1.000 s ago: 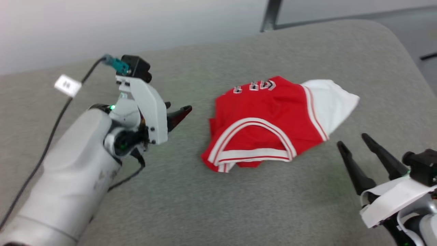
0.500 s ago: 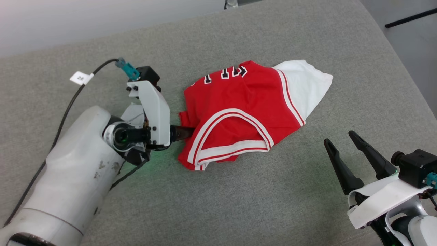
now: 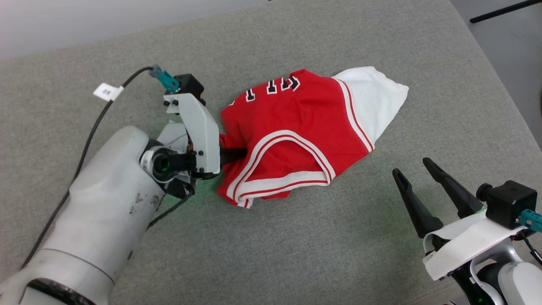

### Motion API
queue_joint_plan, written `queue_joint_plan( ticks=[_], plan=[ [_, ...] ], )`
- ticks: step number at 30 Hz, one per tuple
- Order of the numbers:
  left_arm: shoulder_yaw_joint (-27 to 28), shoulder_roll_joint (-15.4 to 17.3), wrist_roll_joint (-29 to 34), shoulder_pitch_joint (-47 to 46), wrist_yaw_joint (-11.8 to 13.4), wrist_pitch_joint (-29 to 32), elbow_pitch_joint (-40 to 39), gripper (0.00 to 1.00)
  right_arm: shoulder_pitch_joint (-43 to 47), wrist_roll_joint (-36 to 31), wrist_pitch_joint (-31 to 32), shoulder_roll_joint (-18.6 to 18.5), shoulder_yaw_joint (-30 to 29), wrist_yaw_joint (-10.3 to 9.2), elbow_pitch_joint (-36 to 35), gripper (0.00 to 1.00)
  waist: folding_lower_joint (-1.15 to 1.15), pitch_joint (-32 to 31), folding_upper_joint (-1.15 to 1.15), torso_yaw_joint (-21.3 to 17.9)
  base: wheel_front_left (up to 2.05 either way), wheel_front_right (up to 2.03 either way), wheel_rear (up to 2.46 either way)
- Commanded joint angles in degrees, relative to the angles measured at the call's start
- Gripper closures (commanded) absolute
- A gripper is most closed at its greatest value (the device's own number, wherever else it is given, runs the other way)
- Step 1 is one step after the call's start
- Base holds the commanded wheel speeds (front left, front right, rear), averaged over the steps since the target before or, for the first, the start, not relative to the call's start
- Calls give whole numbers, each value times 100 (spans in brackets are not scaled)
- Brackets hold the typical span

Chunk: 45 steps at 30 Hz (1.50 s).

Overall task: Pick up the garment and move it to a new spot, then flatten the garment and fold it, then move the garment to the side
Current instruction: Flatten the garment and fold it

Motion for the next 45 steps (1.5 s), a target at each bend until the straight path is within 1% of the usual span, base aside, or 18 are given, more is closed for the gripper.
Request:
queue_joint_plan(
  ticks=[1, 3, 9, 13, 16, 19, 22, 25, 27, 30, 33, 35, 36, 37, 38, 39, 42, 45],
  plan=[
    [-138, -86, -7, 252, 26, 26, 105, 100, -60, 21, -38, -18, 2, -4, 10, 0, 0, -16, 0, 4, 0, 0, 0],
    [-145, -81, -61, 225, 20, -11, 39, 100, -40, 20, -24, -33, -23, -4, 20, 0, 0, -51, 0, 21, 0, 0, 0],
    [-105, 115, -98, -134, 20, -440, -225, 100, 40, -16, 55, -50, -71, -4, 4, 0, 0, -241, 0, 146, 0, 0, 0],
    [-117, 71, -202, -346, 15, -644, -560, 100, 89, -30, 112, -64, -105, -4, -48, 0, 0, -340, 0, 245, 0, 0, 0],
    [-230, 30, -167, -575, 15, -735, -894, 100, 108, -44, 156, -63, -98, -4, -93, 0, 0, -368, 0, 288, 0, 0, 0],
    [-434, -145, -122, -710, 15, -855, -1296, 100, 118, -48, 192, -40, -96, -5, -135, 0, 0, -367, 0, 300, 0, 0, 0],
    [-785, -351, -5, -790, 15, -943, -1628, 100, 143, -29, 158, -17, -81, -4, -152, 0, 0, -326, 0, 281, 0, 0, 0],
    [-1048, -666, 3, -852, 15, -1100, -1785, 100, 119, 11, 137, 24, -32, -5, -146, 0, 0, -248, 0, 205, 0, 0, 0],
    [-1253, -876, -5, -841, 14, -1185, -1813, 100, 81, 31, 107, 50, -3, -5, -120, 0, 0, -191, 0, 137, 0, 0, 0],
    [-1456, -1039, 13, -903, 15, -1436, -1668, 100, -15, 80, 44, 109, 103, -4, -67, 0, 0, -82, 0, -11, 0, 0, 0],
    [-1600, -1283, 5, -994, 14, -1823, -1418, 100, -99, 143, -52, 181, 214, -4, 18, 0, 0, 28, 0, -164, 0, 0, 0],
    [-1675, -1348, -14, -1076, 14, -2148, -1229, 100, -131, 183, -111, 212, 276, -4, 101, 0, 0, 82, 0, -236, 0, 0, 0],
    [-1714, -1370, -71, -1095, 14, -2254, -1133, 82, -161, 171, -149, 232, 307, -4, 138, 0, 0, 103, 0, -269, 0, 0, 0],
    [-1750, -1387, -104, -1138, 14, -2359, -1056, 75, -189, 170, -176, 243, 325, -4, 174, 0, 0, 118, 0, -296, 0, 0, 0],
    [-1799, -1407, -126, -1209, 14, -2443, -992, 16, -211, 182, -209, 248, 353, -4, 208, 0, 0, 132, 0, -322, 0, 0, 0],
    [-1848, -1423, -183, -1251, 14, -2489, -942, 0, -220, 192, -238, 248, 375, -4, 252, 0, 0, 135, 0, -336, 0, 0, 0],
    [-1988, -1426, -290, -1383, 14, -2547, -821, 0, -193, 224, -306, 214, 377, -4, 350, 0, 0, 98, 0, -295, 0, 0, 0],
    [-1946, -1327, -495, -1507, 14, -2591, -807, 0, -137, 228, -308, 177, 340, -4, 404, 0, 0, 34, 0, -157, 0, 0, 0]
  ],
)
